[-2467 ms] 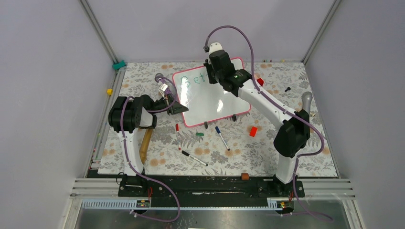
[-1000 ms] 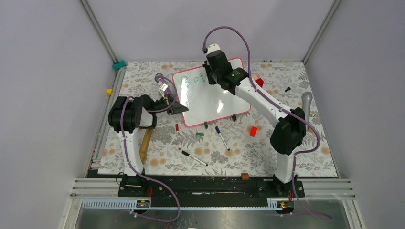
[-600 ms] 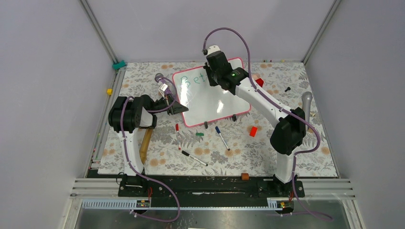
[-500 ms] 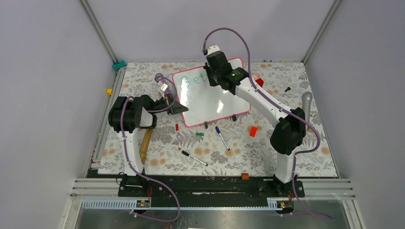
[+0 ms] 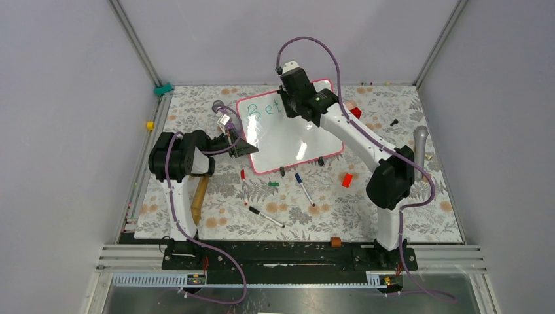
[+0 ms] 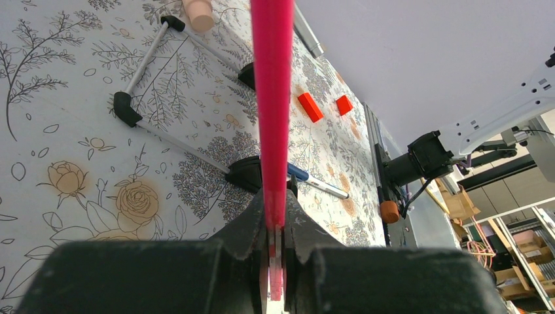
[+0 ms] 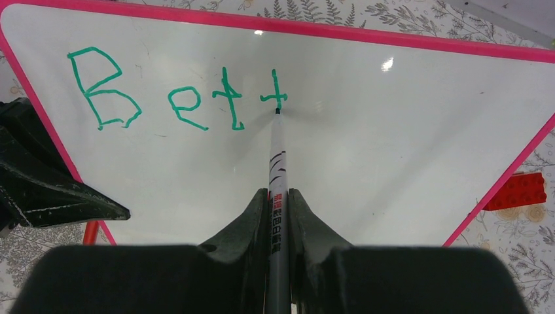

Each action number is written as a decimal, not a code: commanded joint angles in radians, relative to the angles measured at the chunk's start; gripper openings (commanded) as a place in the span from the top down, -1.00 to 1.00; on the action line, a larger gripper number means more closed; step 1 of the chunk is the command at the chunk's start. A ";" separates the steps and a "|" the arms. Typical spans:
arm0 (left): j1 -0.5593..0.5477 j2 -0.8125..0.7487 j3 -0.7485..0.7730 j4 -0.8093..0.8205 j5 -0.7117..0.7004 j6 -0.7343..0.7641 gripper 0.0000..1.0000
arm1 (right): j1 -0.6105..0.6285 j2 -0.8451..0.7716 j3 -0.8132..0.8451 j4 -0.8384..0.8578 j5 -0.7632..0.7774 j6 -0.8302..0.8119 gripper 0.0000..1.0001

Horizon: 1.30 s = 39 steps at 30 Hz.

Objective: Write a sentence on the whiteboard

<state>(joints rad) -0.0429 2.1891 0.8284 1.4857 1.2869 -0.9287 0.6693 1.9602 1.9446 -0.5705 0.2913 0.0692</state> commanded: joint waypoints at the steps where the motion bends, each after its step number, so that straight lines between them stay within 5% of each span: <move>1: -0.017 0.018 -0.014 -0.019 0.013 -0.003 1.00 | -0.001 0.027 0.047 -0.052 -0.018 -0.002 1.00; 39: -0.014 0.018 -0.013 -0.018 0.011 -0.004 1.00 | -0.001 0.028 0.072 -0.060 0.061 -0.022 1.00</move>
<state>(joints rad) -0.0429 2.1891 0.8284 1.4864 1.2869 -0.9287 0.6693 1.9835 1.9984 -0.6613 0.3065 0.0574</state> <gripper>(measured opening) 0.066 0.176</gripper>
